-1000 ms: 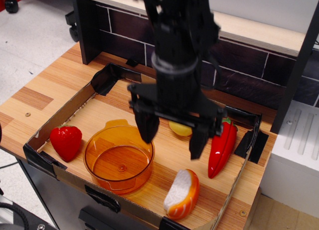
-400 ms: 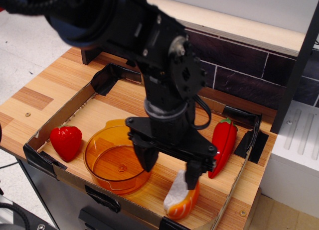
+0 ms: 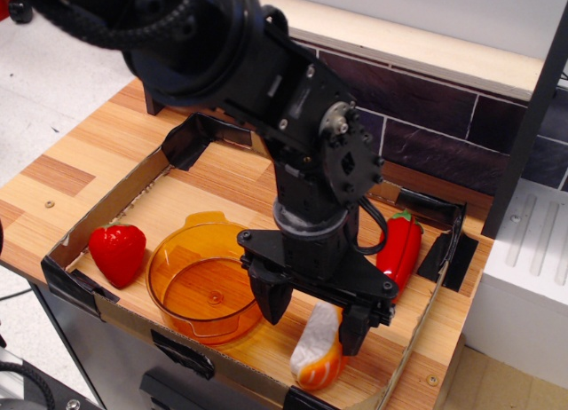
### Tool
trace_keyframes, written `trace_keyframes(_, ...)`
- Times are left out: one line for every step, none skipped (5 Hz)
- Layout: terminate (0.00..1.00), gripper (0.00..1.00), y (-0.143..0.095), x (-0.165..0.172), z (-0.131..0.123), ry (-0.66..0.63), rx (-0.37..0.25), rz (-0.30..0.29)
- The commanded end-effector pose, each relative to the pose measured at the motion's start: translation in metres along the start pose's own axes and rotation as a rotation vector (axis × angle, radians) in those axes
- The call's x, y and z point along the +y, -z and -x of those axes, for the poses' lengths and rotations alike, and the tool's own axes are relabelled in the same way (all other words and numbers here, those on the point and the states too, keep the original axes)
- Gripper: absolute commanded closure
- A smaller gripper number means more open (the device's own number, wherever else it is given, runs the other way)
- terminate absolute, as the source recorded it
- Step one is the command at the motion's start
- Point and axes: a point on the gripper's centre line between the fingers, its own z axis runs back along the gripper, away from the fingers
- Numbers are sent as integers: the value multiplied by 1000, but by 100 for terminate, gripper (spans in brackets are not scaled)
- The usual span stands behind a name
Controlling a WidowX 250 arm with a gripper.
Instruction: Put sushi in pot
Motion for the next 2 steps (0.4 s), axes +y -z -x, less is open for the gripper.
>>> trace_keyframes(0,0,5,-1,2,15,9,-3)
trace_keyframes(0,100,7,-2,4,17,19,0)
